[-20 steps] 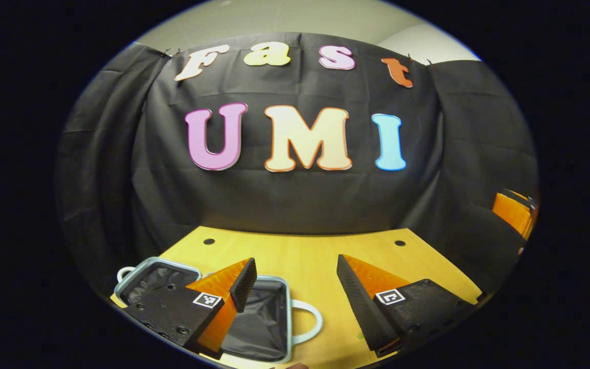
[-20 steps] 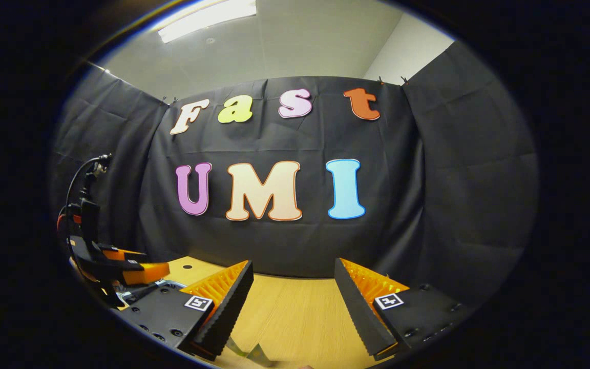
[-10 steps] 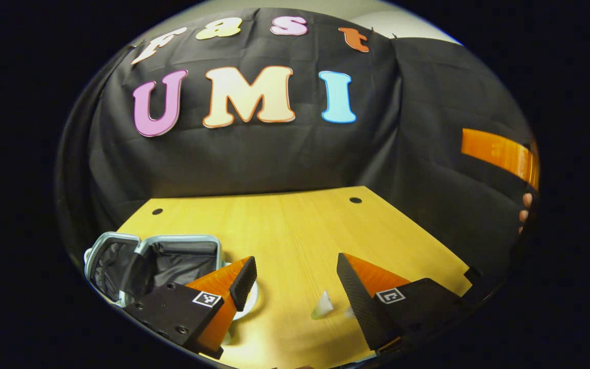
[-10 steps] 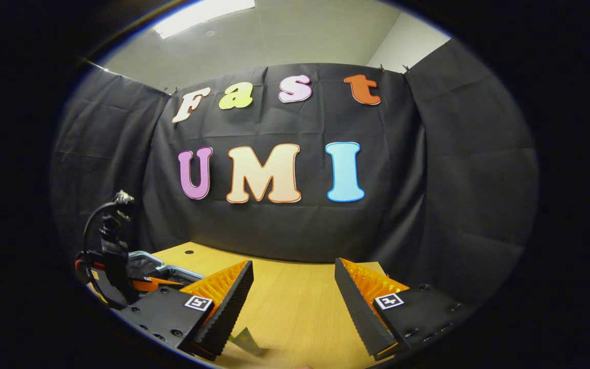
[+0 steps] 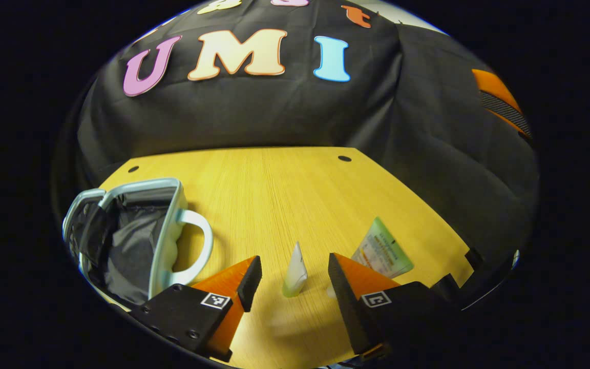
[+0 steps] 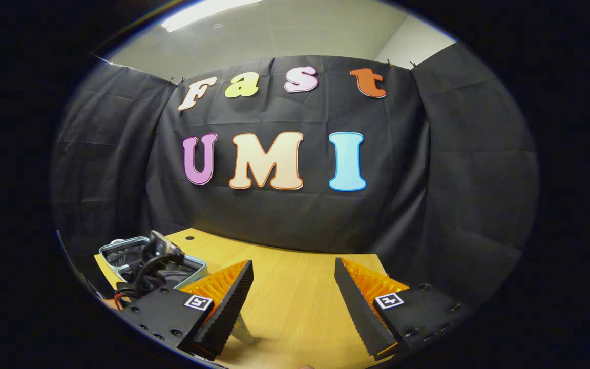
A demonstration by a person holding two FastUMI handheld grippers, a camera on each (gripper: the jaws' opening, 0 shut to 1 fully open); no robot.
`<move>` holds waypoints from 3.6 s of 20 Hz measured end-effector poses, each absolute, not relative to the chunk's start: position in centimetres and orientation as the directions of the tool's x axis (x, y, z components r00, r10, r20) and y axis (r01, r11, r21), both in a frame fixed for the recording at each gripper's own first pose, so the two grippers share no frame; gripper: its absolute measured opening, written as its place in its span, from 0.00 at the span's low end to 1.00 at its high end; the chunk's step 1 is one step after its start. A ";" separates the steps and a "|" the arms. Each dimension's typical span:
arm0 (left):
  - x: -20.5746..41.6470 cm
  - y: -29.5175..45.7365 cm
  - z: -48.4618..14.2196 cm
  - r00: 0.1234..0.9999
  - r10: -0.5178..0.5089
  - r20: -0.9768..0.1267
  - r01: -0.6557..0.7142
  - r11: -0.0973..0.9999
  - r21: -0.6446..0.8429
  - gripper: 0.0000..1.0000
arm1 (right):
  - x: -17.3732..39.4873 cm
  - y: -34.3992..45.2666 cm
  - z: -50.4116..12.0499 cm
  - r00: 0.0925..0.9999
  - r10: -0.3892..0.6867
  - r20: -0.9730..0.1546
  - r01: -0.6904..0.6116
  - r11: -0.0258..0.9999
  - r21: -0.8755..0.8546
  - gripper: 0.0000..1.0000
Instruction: First open the suitcase, pack the skin care products into it, and then close the suitcase.
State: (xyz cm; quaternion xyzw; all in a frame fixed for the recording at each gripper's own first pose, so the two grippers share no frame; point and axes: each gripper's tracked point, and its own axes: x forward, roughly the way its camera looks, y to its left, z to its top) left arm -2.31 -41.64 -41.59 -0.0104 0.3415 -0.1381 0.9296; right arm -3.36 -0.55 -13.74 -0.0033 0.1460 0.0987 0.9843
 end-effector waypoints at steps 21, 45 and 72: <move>-2.1 -38.2 -33.9 0.765 -0.204 -0.611 0.232 0.972 -0.034 0.20 | -7.5 7.9 -28.2 0.792 0.405 -0.456 -0.416 0.906 0.082 0.99; -9.0 -26.4 -33.5 0.709 0.013 -0.705 -0.024 1.000 -0.005 0.19 | -10.3 11.2 -41.3 0.587 0.351 -0.729 -0.395 0.911 0.121 0.27; -4.9 -10.3 -45.4 0.360 0.060 -0.931 -0.019 0.998 0.057 0.21 | -8.1 31.1 -30.0 0.496 0.465 -0.733 -0.414 0.869 0.271 0.30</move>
